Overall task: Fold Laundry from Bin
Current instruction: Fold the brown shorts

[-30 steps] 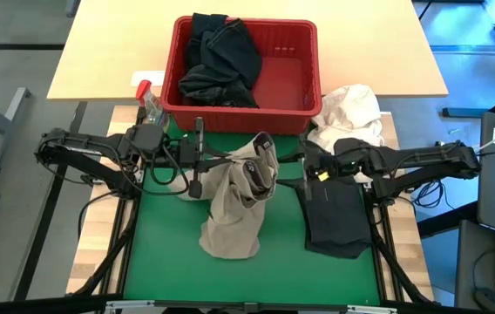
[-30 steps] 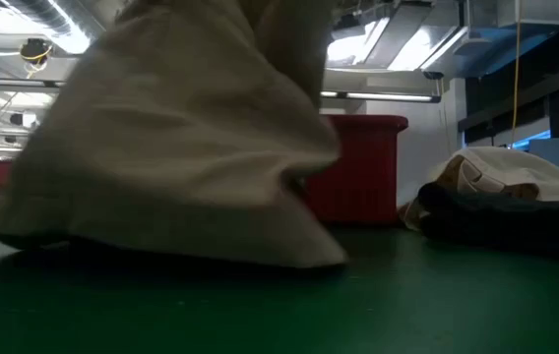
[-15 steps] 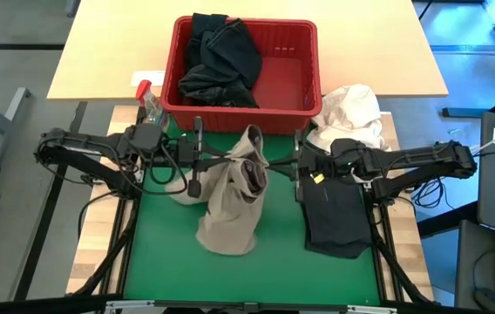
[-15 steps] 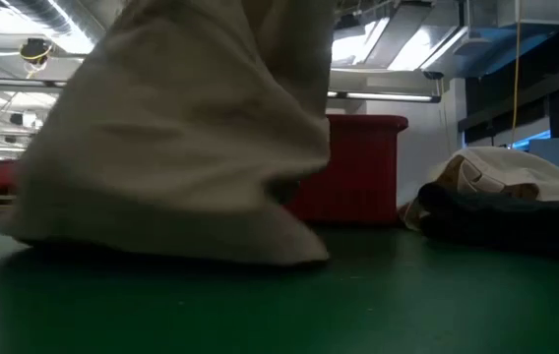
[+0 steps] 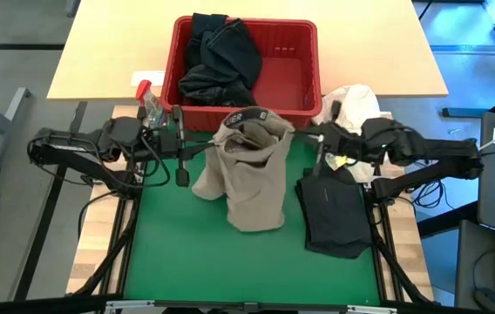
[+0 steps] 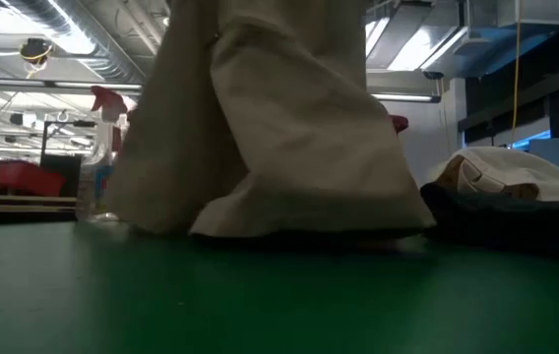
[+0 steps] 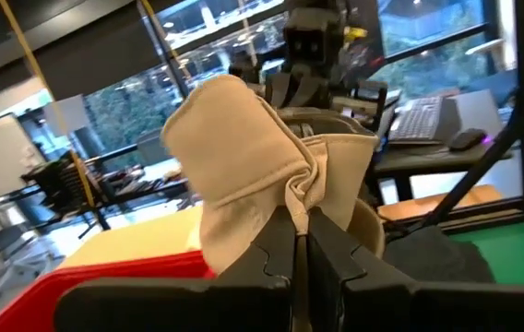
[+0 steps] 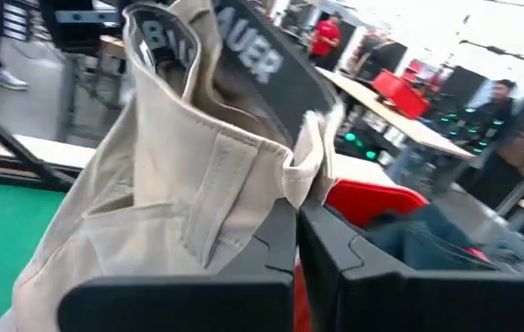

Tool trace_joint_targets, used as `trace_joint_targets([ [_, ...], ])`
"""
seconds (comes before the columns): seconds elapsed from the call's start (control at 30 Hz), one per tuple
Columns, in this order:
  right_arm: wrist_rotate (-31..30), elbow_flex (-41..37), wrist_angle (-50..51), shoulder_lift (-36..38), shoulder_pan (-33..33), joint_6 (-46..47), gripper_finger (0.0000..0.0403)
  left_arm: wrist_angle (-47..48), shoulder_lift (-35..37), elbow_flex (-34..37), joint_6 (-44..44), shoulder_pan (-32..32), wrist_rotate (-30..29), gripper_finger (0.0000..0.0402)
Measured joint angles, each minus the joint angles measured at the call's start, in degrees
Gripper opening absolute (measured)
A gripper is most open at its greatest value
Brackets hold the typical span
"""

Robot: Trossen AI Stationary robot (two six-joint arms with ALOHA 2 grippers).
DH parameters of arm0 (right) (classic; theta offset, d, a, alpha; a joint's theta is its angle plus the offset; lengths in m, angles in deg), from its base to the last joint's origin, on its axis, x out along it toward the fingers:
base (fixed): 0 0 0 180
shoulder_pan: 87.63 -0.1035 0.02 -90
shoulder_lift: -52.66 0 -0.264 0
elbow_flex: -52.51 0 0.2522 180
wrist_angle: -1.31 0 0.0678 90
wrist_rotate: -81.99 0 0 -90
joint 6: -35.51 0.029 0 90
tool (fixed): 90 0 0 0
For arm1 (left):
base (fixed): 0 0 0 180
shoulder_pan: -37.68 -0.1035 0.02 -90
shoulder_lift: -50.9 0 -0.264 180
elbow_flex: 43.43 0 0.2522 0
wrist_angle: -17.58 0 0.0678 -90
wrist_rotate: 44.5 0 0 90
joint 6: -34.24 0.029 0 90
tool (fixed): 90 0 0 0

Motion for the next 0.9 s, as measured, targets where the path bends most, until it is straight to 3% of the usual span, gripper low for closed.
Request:
trace_joint_targets([
  [0.23,-5.8,2.3,0.4,0.7,0.0,-1.5,0.0003,2.0,0.5,0.0,2.9,0.0,-5.9,0.0000],
  [0.47,-6.4,2.3,-0.3,0.4,0.0,-1.7,0.0002,1.3,0.4,0.0,4.2,-0.8,-8.3,0.0000],
  [0.7,-5.8,2.6,-7.0,0.2,0.0,-5.9,0.0001,-15.8,0.3,0.1,12.5,-1.1,-8.0,0.0000],
  [0.9,-2.8,7.7,-8.2,-0.7,-0.1,-8.5,0.0001,-26.4,0.5,0.1,16.7,-1.9,-0.6,0.0000],
])
